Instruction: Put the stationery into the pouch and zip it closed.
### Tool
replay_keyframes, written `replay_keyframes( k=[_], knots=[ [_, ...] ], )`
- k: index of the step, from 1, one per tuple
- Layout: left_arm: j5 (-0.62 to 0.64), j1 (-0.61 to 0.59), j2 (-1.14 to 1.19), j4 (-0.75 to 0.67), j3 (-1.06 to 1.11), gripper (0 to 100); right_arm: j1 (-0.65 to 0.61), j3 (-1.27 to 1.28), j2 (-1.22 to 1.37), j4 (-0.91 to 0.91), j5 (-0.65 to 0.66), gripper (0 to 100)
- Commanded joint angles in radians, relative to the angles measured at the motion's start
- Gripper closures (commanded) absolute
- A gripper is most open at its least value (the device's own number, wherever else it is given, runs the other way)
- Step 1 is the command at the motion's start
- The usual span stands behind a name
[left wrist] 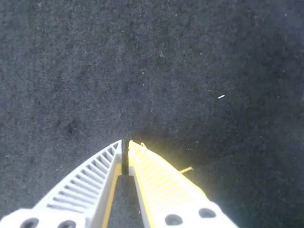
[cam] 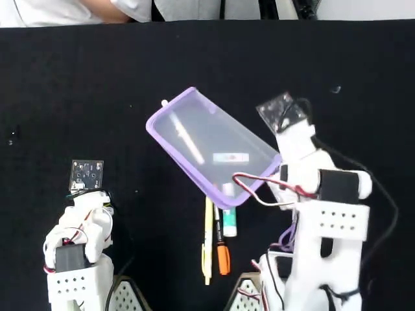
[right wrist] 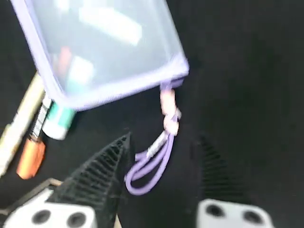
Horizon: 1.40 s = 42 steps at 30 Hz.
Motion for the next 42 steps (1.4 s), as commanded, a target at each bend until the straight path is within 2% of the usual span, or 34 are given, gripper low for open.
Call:
replay_keyframes(
  k=[1, 7, 13, 16, 22, 29, 35, 37, 41, 42],
  knots=[
    [0.006, -0.008, -0.002, 0.002, 0.024, 97, 0.110, 0.240, -0.027, -0.173, 0.121, 74.8],
    [0.006, -0.008, -0.002, 0.002, 0.024, 97, 0.135, 0.479, -0.027, -0.477, 0.127, 74.7],
    [0.006, -0.008, -0.002, 0.002, 0.024, 97, 0.095, 0.578, -0.018, -0.569, 0.110, 74.7],
    [0.006, -0.008, -0.002, 0.002, 0.024, 97, 0.097, 0.625, -0.018, -0.660, 0.060, 74.7],
    [0.006, -0.008, -0.002, 0.002, 0.024, 97, 0.095, 0.705, -0.016, -0.821, 0.055, 74.7],
    [0.006, -0.008, -0.002, 0.002, 0.024, 97, 0.100, 0.694, 0.159, -0.933, 0.012, 74.8],
    [0.006, -0.008, -0.002, 0.002, 0.024, 97, 0.097, 0.541, 0.383, -0.895, 0.012, 75.0],
    [0.006, -0.008, -0.002, 0.002, 0.024, 97, 0.098, 0.499, 0.444, -0.875, 0.012, 78.8],
    [0.006, -0.008, -0.002, 0.002, 0.024, 97, 0.098, 0.447, 0.515, -0.845, 0.012, 98.1],
    [0.006, -0.008, -0.002, 0.002, 0.024, 97, 0.098, 0.440, 0.518, -0.836, 0.012, 98.9]
  ],
)
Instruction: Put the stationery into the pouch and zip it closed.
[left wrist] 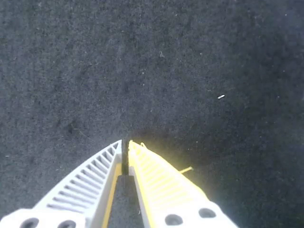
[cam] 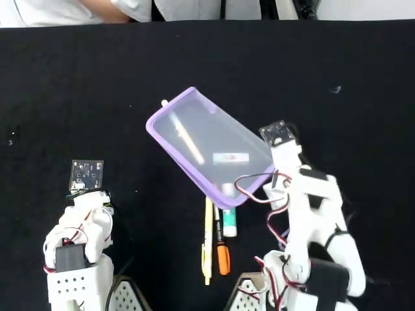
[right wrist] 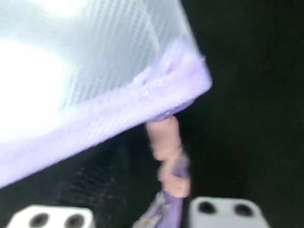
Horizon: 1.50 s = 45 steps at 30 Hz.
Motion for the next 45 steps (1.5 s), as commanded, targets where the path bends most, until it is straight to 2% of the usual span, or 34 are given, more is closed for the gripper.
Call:
replay_keyframes(
  k=[1, 7, 12, 17, 24, 34, 45],
  knots=[
    [0.006, -0.008, -0.002, 0.002, 0.024, 97, -0.005, -0.071, 0.036, 0.041, -0.011, 96.7],
    [0.006, -0.008, -0.002, 0.002, 0.024, 97, 0.058, -0.151, 0.031, 0.083, -0.006, 98.8],
    [0.006, -0.008, -0.002, 0.002, 0.024, 97, 0.063, -0.361, -0.031, 0.331, -0.011, 98.8],
    [0.006, -0.008, -0.002, 0.002, 0.024, 97, -0.002, -0.604, -0.137, 0.531, -0.071, 98.8],
    [0.006, -0.008, -0.002, 0.002, 0.024, 97, -0.146, -0.926, -0.200, 0.709, -0.143, 98.8],
    [0.006, -0.008, -0.002, 0.002, 0.024, 97, -0.284, -1.348, -0.090, 0.844, -0.288, 98.8],
    [0.006, -0.008, -0.002, 0.002, 0.024, 97, -0.290, -1.867, 0.185, 0.876, -0.414, 98.8]
  ],
)
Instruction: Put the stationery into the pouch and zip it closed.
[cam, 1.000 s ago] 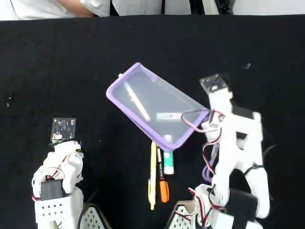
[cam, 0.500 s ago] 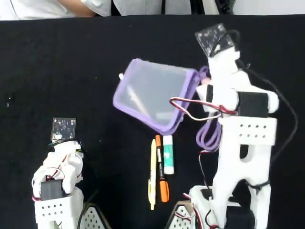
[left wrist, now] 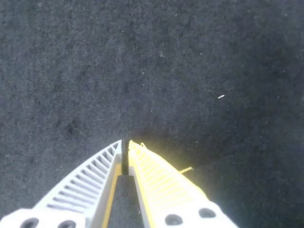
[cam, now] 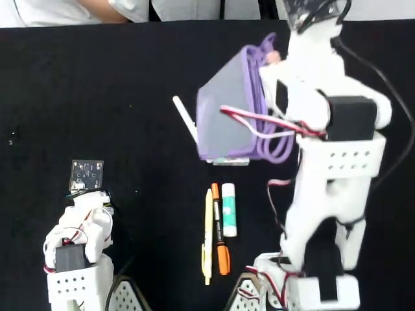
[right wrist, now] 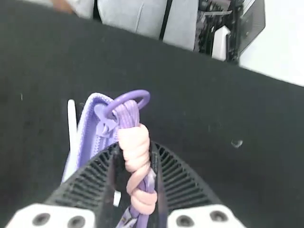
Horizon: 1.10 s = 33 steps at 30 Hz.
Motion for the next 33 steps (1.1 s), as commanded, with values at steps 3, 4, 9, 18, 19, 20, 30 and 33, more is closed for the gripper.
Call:
replay_keyframes(
  k=[3, 4, 9, 18, 19, 20, 30, 33],
  knots=[
    [0.006, -0.008, -0.002, 0.002, 0.024, 97, -0.009, -0.414, 0.113, 0.051, -0.055, 98.8],
    [0.006, -0.008, -0.002, 0.002, 0.024, 97, -0.009, -0.466, 0.128, 0.054, -0.049, 98.8],
    [0.006, -0.008, -0.002, 0.002, 0.024, 97, 0.063, -0.627, 0.209, 0.068, -0.049, 98.8],
    [0.006, -0.008, -0.002, 0.002, 0.024, 97, 0.354, -0.634, 0.338, 0.020, 0.071, 98.8],
    [0.006, -0.008, -0.002, 0.002, 0.024, 97, 0.385, -0.634, 0.349, 0.009, 0.092, 98.8],
    [0.006, -0.008, -0.002, 0.002, 0.024, 97, 0.414, -0.634, 0.357, -0.003, 0.110, 98.8],
    [0.006, -0.008, -0.002, 0.002, 0.024, 97, 0.601, -0.627, 0.417, -0.103, 0.239, 98.8],
    [0.006, -0.008, -0.002, 0.002, 0.024, 97, 0.601, -0.625, 0.493, -0.089, 0.272, 98.8]
  ],
)
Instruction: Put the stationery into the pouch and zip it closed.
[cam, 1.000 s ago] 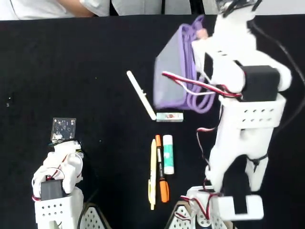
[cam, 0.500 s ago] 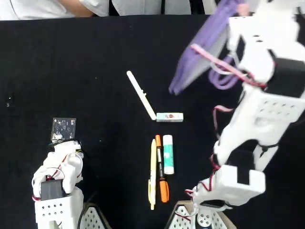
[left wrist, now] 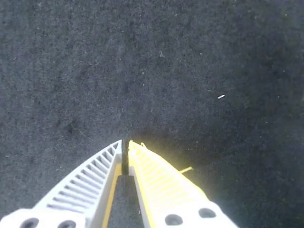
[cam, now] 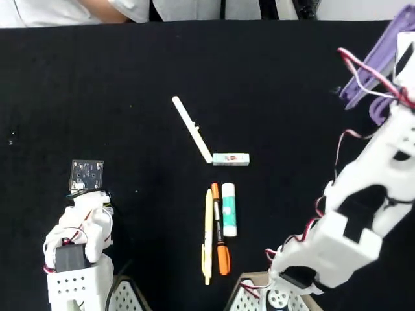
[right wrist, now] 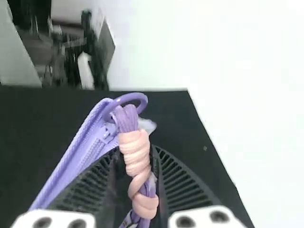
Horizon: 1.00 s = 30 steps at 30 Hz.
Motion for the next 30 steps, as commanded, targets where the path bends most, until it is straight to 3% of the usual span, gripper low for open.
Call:
replay_keyframes(
  k=[1, 8, 14, 21, 30],
  knots=[
    [0.006, -0.008, -0.002, 0.002, 0.024, 97, 0.015, -0.033, 0.094, -0.011, 0.041, 98.8],
    [0.006, -0.007, -0.002, 0.002, 0.024, 97, -0.081, -0.044, 0.286, 0.031, 0.032, 98.8],
    [0.006, -0.008, -0.002, 0.002, 0.024, 97, -0.282, -0.047, 0.291, 0.143, 0.026, 98.8],
    [0.006, -0.008, -0.002, 0.002, 0.024, 97, -0.489, -0.030, 0.297, 0.261, -0.083, 98.8],
    [0.006, -0.008, -0.002, 0.002, 0.024, 97, -0.654, 0.292, 0.206, 0.261, -0.095, 98.8]
  ],
)
